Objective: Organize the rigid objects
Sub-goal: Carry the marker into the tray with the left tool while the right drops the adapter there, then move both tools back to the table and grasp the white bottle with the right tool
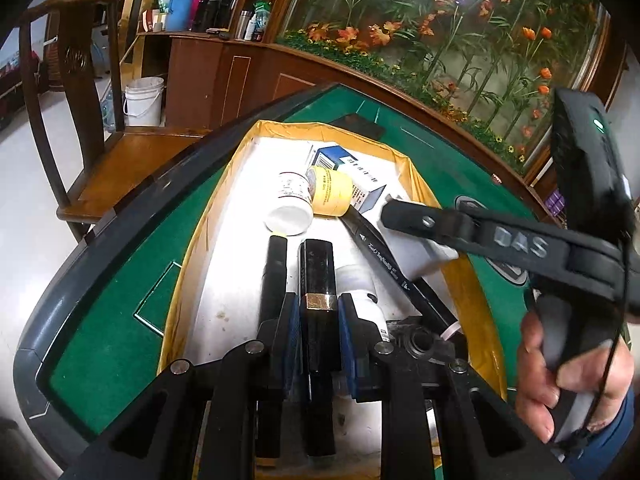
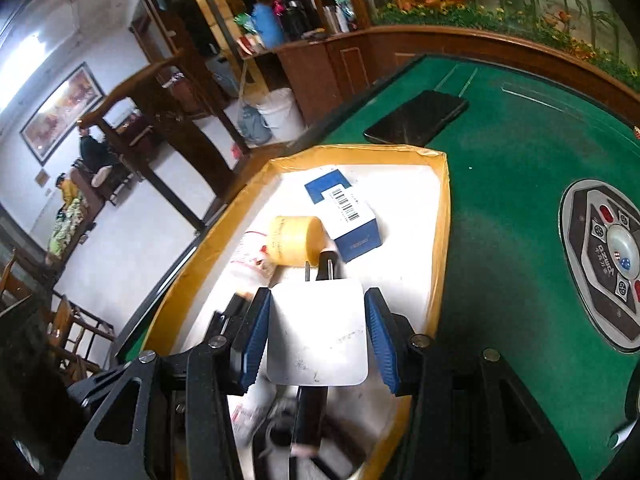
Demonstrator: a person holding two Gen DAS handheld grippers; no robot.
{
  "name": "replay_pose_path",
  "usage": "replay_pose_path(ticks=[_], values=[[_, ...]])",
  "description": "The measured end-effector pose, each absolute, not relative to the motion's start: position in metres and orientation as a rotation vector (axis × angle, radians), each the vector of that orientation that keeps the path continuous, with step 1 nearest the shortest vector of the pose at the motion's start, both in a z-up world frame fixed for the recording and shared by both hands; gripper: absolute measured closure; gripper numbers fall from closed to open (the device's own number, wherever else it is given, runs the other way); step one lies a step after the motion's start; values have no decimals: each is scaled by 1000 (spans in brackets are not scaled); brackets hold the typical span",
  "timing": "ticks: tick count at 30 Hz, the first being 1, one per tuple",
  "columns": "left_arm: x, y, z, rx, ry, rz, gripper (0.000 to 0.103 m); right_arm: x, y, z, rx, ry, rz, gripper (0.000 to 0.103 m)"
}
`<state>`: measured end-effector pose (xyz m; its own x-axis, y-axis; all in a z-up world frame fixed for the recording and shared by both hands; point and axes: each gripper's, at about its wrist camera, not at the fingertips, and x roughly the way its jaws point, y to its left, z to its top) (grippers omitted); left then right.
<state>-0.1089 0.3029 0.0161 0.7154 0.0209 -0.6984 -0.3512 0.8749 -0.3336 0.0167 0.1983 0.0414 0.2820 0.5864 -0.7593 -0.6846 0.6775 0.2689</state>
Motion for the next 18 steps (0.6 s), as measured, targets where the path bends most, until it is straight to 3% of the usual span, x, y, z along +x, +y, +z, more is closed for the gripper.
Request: replay_pose_path(ticks=[9,11,15,18], values=[[-112,304,14,-491,755,227,80,31,203,34,-98,993,843,55],[-113,303,16,-484,758,234,75,30,197,39,-76,981,862,49],[-120,291,26,-473,741,210,46,20,172,54,-30,921,884,48],[-123,274,35,-431,731,192,43,10,143,61,16,894,892,47]])
